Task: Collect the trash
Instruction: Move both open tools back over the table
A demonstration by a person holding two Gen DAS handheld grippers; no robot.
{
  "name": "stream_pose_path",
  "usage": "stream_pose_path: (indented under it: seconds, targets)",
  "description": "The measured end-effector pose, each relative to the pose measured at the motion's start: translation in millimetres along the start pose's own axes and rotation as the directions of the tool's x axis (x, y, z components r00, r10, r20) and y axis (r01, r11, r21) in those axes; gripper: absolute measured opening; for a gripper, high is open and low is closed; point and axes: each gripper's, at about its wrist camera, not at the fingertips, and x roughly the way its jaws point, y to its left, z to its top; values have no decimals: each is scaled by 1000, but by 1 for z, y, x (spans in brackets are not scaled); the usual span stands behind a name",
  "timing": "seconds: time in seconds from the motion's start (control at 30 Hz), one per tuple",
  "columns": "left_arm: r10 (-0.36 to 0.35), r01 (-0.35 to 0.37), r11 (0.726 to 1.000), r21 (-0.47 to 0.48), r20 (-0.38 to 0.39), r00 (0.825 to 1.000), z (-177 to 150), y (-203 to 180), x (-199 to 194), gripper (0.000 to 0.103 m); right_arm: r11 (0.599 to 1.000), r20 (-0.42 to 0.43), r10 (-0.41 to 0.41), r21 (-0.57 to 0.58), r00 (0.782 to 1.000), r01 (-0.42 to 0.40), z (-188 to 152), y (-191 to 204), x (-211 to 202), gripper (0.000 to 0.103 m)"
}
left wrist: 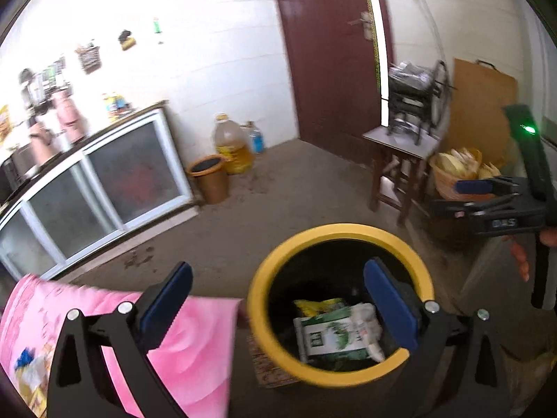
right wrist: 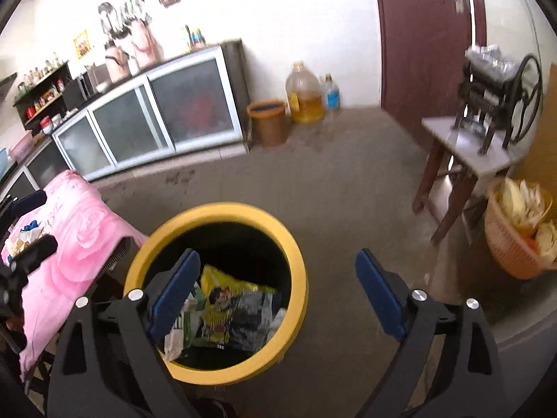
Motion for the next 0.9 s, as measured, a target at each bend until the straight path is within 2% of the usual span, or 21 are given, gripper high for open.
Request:
stream_pose_path:
  seconds: [0.17,0.27,0.37,0.47,0.6,0.7,0.8,0.87,0.9]
  targets:
    - [79,-78,997,-30,27,997,-12,32,-40,95,997,71,24,-69,997,-19,4,26,-20,90]
    - [117,-113,990,-84,50,992,-18,55,-67,95,993,125,18,-117,992,-4,6,46,-33,92]
    - [199,-186,971,-152,77,977,-25,78,-101,95,988,186,30,-153,982,-1,7,65,-48,95]
    - [250,-229,953,-200,84,965,-37,96,-129,95,975,242,77,-221,967,-23,7,90,-62,95]
    - [341,-317,918,-240,64,938,-67,124,-174,95,939,238,205,-320,949,-122,3,129,-71,95]
    - [400,-380,885,-267,22,916,-95,145,-204,95,896,244,307,-399,920,-194,-1,162,-78,95]
    - [467,-455,842,-290,-32,884,-126,168,-232,95,857,234,391,-446,890,-259,-6,194,-81,95]
    - [524,-520,797,-307,-78,848,-150,185,-253,95,828,198,444,-464,874,-315,-6,217,-78,95]
    - [537,-536,784,-312,-90,839,-158,190,-261,95,812,180,472,-471,863,-345,-7,229,-76,95]
